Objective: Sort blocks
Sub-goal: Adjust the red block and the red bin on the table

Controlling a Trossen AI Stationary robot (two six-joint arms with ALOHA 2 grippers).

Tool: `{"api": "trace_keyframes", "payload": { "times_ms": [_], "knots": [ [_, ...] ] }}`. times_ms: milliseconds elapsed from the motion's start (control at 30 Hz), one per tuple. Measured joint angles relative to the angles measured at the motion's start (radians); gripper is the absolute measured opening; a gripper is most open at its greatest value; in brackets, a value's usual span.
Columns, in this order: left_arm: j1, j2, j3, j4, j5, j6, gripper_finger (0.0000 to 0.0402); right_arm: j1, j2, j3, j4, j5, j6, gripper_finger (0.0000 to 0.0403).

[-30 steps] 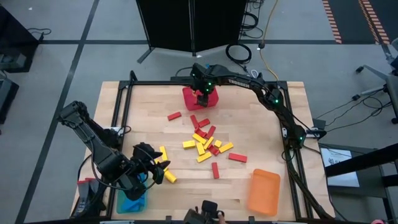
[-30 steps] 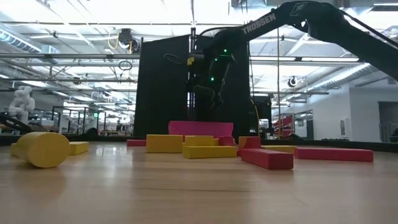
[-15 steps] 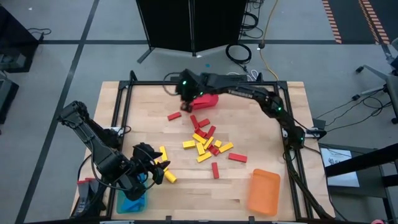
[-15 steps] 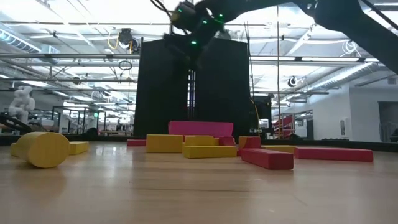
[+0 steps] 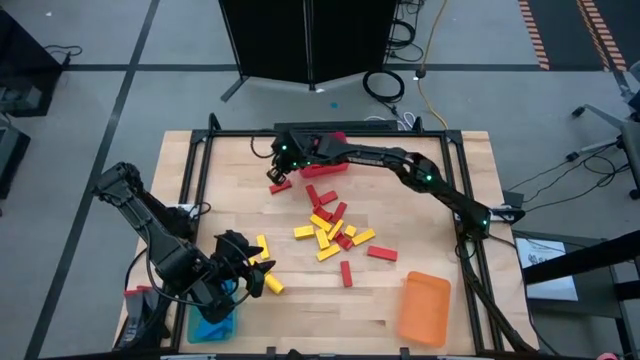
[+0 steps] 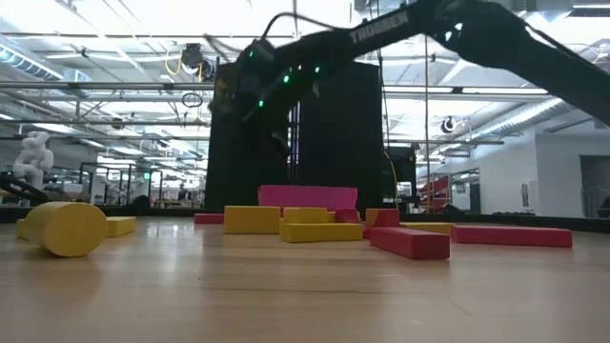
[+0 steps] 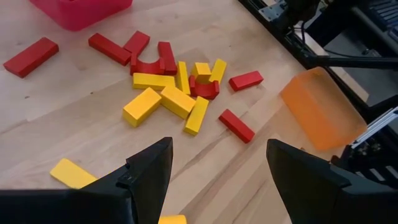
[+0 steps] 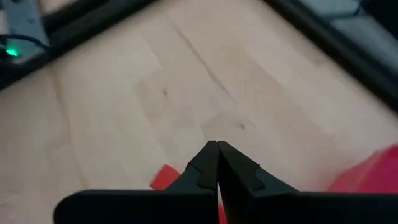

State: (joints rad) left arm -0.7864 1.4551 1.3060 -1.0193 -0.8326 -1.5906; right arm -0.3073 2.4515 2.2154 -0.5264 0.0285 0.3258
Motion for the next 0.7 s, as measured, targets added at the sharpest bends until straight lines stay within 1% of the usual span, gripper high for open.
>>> {"api": "trace_keyframes", "payload": {
  "times_ms": [200,300,400,467,533,667,700],
  "knots": [
    [0.000,0.000,0.000,0.002,0.001,0.000,0.0264,0.018,0.064,0.000,0.004,-0.002,0.030,0.0000],
    [0.000,0.000,0.000,0.003,0.001,0.000,0.0264,0.033,0.080,0.000,0.036,-0.005,0.038,0.0000],
    [0.000,0.000,0.000,0.005,0.002,0.000,0.0264,0.041,0.095,0.035,0.042,0.000,0.048,0.0000],
    [0.000,0.000,0.000,0.007,0.005,0.000,0.0264,0.047,0.107,0.082,0.027,0.007,0.027,0.0000],
    [0.000,0.000,0.000,0.008,0.007,0.000,0.0264,0.061,0.121,0.139,-0.017,0.031,-0.042,0.0000],
    [0.000,0.000,0.000,0.003,0.008,0.001,0.0264,0.117,0.103,0.133,-0.057,0.173,-0.282,0.0000],
    [0.000,0.000,0.000,-0.003,0.008,0.001,0.0264,0.124,0.101,0.133,-0.052,0.172,-0.308,0.0000]
  ]
}}
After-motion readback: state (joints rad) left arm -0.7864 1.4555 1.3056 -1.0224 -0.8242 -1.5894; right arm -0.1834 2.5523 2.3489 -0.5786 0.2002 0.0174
